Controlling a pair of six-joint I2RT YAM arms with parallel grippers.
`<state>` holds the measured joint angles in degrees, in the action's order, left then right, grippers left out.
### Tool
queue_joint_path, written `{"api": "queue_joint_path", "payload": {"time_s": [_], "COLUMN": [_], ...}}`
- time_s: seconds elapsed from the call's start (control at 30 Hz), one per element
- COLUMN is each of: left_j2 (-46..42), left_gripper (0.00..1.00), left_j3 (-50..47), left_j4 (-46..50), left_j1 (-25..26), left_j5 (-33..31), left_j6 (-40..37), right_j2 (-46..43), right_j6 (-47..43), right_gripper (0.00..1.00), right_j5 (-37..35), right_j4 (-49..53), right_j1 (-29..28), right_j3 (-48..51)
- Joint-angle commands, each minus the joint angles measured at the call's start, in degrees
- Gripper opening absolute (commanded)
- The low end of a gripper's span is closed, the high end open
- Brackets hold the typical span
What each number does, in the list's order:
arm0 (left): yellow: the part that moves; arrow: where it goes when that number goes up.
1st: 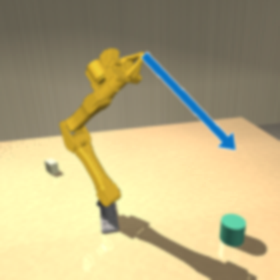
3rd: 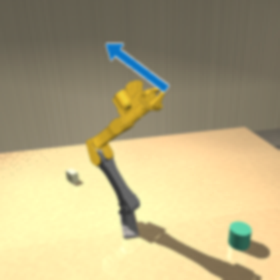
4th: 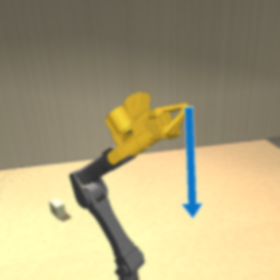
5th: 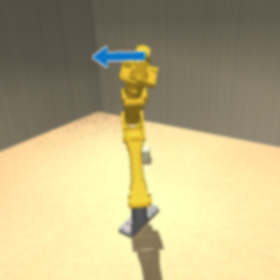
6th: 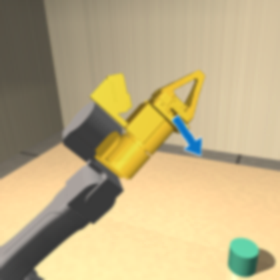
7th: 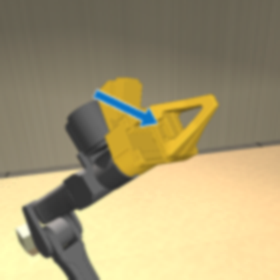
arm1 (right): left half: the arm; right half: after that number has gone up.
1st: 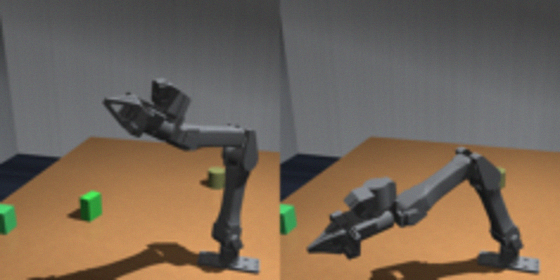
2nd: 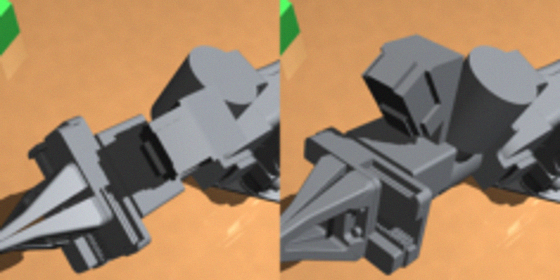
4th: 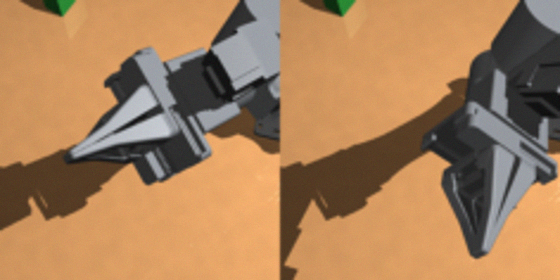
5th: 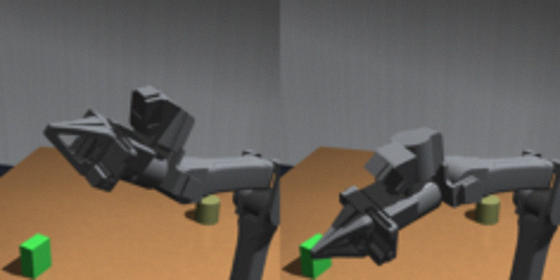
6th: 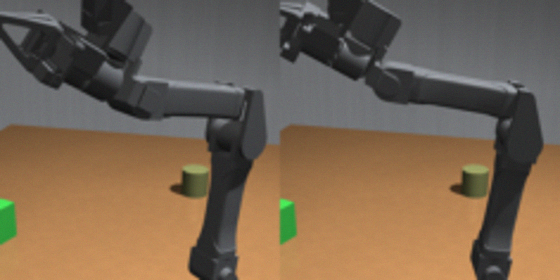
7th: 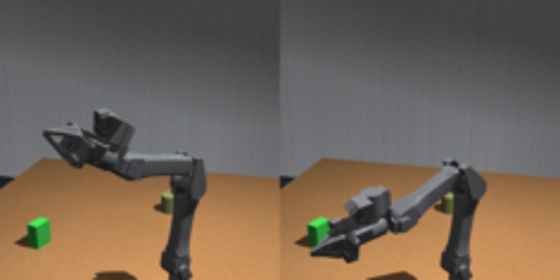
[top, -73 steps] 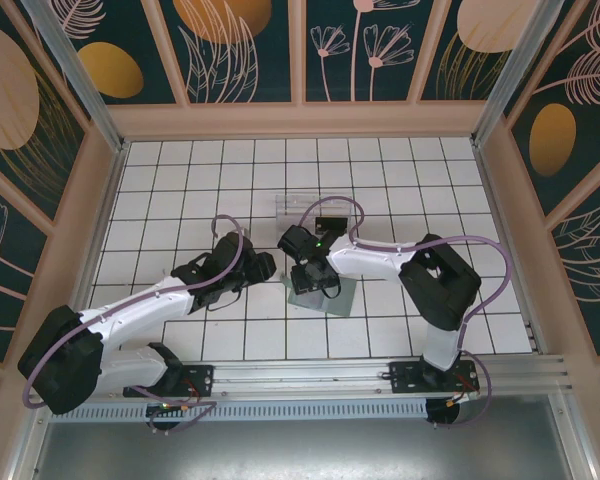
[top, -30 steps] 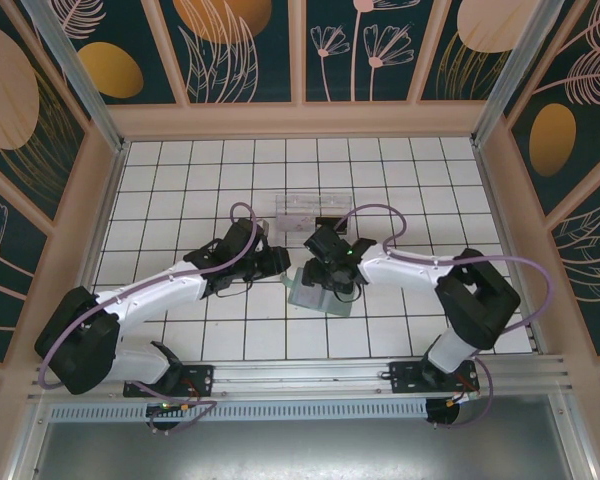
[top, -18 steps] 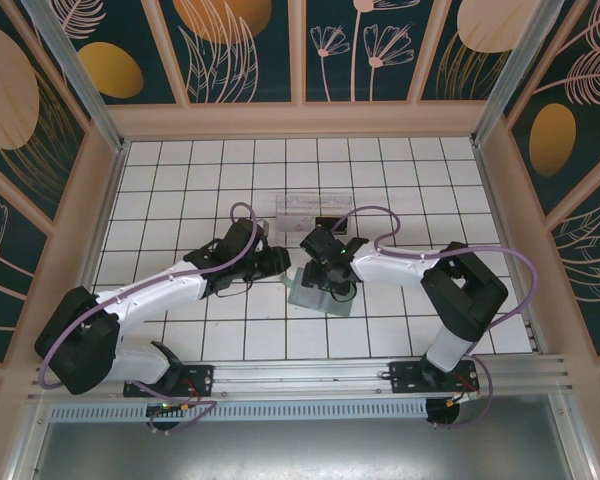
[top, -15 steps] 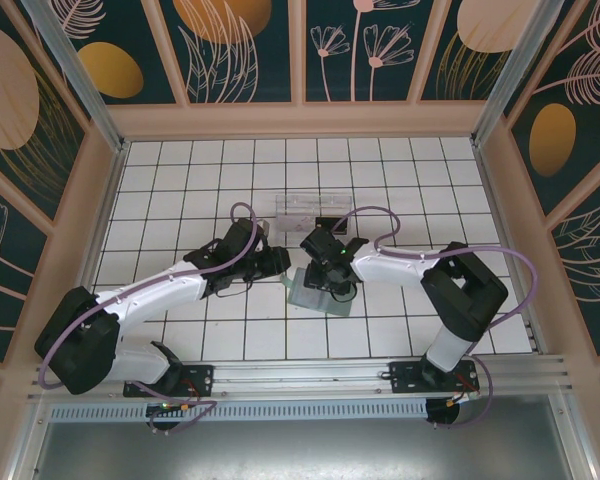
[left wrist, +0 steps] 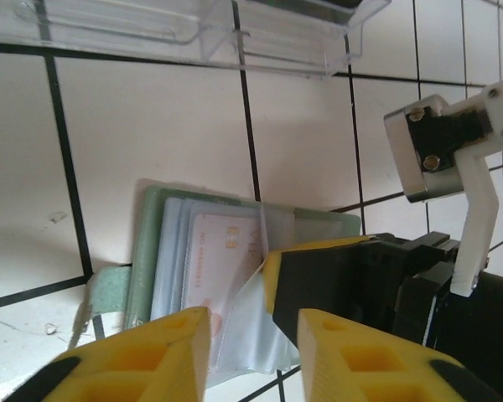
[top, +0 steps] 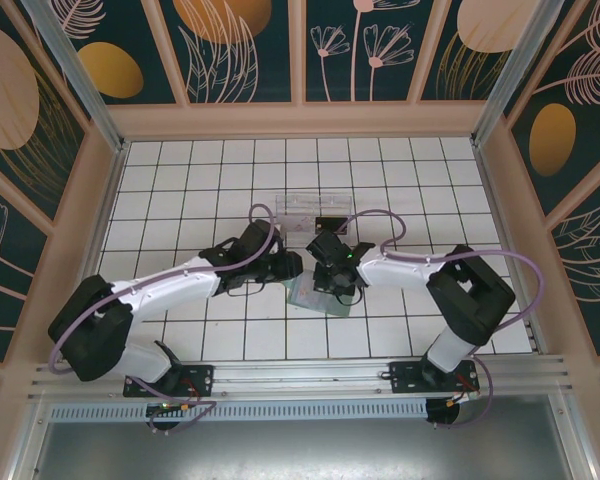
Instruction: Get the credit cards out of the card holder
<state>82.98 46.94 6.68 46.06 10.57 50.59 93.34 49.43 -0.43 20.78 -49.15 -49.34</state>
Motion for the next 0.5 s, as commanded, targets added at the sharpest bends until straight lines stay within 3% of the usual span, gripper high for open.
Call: {"api": "queue_joint_path", "payload": {"time_s": [0.0, 0.27, 0.47], "left_j2": [2.31, 6.88, 9.75], "left_gripper": [0.26, 0.15, 0.08], "left_j3": [1.83, 2.85, 3.47], "left_j4": [2.22, 2.45, 3.17], "left_j1": [0.89, 1.92, 2.01], "left_j5": [1.12, 4.06, 4.14], "left_j6": [0.29, 0.68, -0.79], "right_j2": [-2.06, -9.29, -12.42], "right_j6": [-1.45, -1.88, -3.24], "right_gripper": [0.12, 0.12, 0.12], "right_j5": [-0.72, -0.68, 3.62], "right_j4": [-1.57, -10.38, -16.40], "right_j1": [0.36, 0.45, 1.25], "right_j3": [2.42, 7.78, 11.40]}}
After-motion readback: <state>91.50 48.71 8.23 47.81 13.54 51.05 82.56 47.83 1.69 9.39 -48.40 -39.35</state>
